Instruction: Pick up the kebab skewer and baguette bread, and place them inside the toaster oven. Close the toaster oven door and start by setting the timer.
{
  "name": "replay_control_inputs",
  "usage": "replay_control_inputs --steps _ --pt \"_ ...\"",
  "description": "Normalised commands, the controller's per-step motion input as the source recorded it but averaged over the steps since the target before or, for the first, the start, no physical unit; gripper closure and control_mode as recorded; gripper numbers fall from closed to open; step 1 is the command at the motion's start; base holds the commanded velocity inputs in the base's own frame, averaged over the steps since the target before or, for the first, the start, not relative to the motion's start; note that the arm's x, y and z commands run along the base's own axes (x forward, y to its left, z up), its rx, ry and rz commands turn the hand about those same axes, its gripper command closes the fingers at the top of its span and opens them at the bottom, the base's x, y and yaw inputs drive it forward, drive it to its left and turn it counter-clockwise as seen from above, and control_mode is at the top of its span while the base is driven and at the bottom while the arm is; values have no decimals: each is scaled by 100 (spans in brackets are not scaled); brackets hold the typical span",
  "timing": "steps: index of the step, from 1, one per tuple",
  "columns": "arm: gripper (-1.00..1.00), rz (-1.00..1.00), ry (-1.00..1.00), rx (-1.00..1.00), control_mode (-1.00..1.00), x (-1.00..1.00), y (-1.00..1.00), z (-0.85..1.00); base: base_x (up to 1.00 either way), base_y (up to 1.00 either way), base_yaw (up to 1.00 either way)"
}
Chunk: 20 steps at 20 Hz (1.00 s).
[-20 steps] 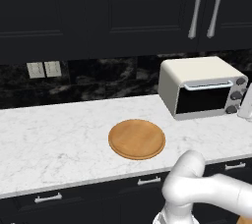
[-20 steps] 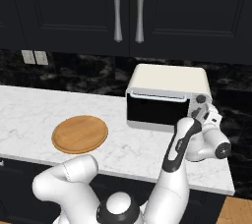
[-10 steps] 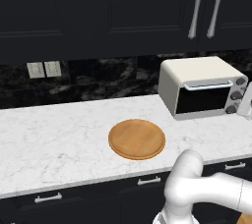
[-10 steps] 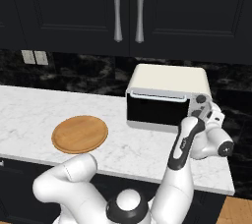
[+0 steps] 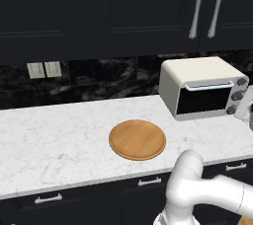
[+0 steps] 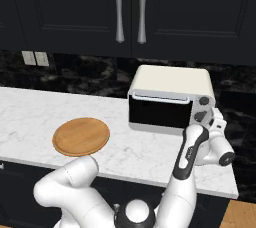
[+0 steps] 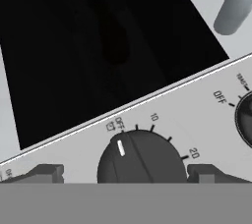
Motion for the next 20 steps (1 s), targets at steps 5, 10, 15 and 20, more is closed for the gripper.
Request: replay_control_inputs --steps 5,10,15,20 --pt "-100 0 -14 0 -100 14 0 0 0 0 0" --pt "-100 -1 -16 -3 -100 0 0 0 0 0 0" --pt "-100 -2 -9 -6 -100 0 0 4 0 0 0" --pt "-100 -1 0 -12 -100 0 0 16 0 0 0"
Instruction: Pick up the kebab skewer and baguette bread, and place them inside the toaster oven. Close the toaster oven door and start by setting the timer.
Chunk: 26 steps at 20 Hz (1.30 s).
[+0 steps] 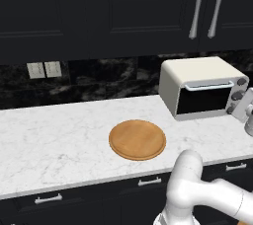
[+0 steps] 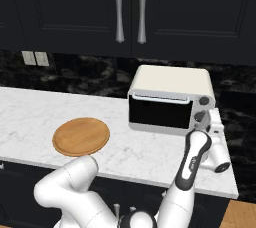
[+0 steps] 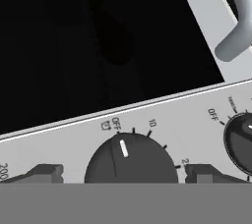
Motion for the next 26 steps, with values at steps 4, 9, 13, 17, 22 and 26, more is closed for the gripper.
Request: replay_control_inputs --steps 4,9,13,17,22,26 --pt "-100 -4 0 -13 -100 0 0 22 0 0 0" --pt "-100 -6 0 -6 -100 0 0 3 0 0 0" --pt "-100 -7 0 -5 -100 -4 2 0 0 0 0" --pt "-100 -8 3 -5 -100 -1 18 -1 0 0 0" --pt "-100 -7 6 -4 -100 -3 15 0 0 0 0" --pt "-100 -6 6 -1 -100 -1 3 0 0 0 0"
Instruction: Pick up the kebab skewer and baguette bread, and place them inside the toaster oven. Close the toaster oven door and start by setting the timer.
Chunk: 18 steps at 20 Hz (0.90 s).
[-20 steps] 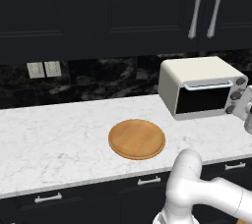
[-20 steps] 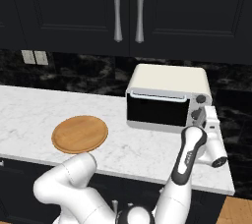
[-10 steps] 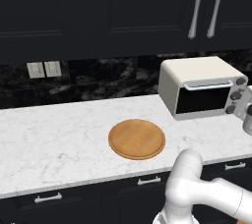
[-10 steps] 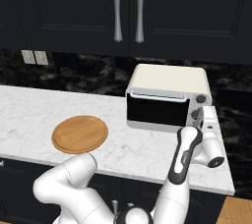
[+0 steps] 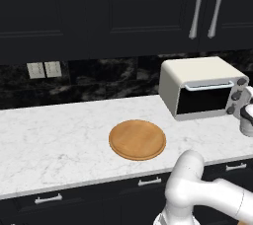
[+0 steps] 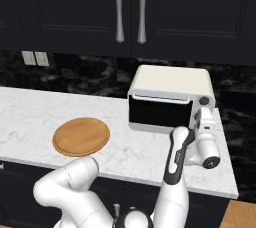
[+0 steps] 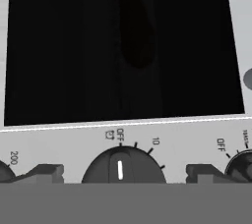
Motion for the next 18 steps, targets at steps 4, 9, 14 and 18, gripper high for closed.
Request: replay_control_inputs --steps 4,9,14,18 --pt "100 -5 5 0 -100 5 0 0 0 0 0" --pt "100 0 2 0 -100 2 -12 0 0 0 0" --pt "100 0 0 0 -100 0 -14 0 0 0 0" --pt "100 0 0 0 -100 0 -14 0 0 0 0"
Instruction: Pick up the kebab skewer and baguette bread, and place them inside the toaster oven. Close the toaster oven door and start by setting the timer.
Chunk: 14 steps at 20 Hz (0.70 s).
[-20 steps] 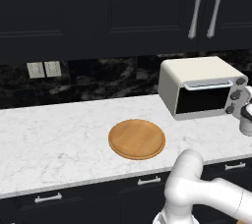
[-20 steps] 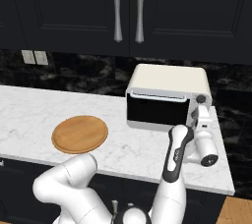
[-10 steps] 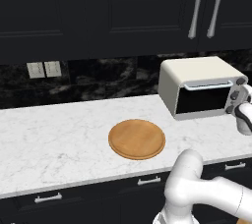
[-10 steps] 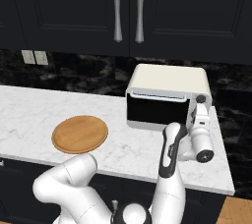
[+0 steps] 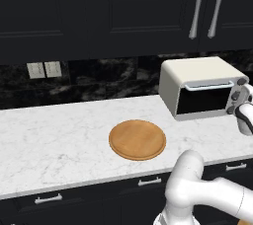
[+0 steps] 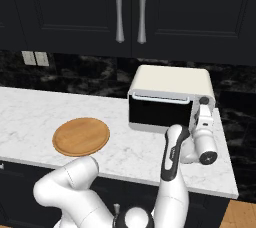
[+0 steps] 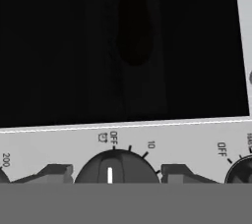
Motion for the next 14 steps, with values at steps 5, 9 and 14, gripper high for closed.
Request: replay_control_inputs --steps 5,9,14 --pt "100 -2 0 0 -100 -18 0 4 0 0 0" --pt "100 -6 0 0 -100 -13 0 11 0 0 0" --pt "100 -8 0 2 -100 7 -2 13 0 0 0"
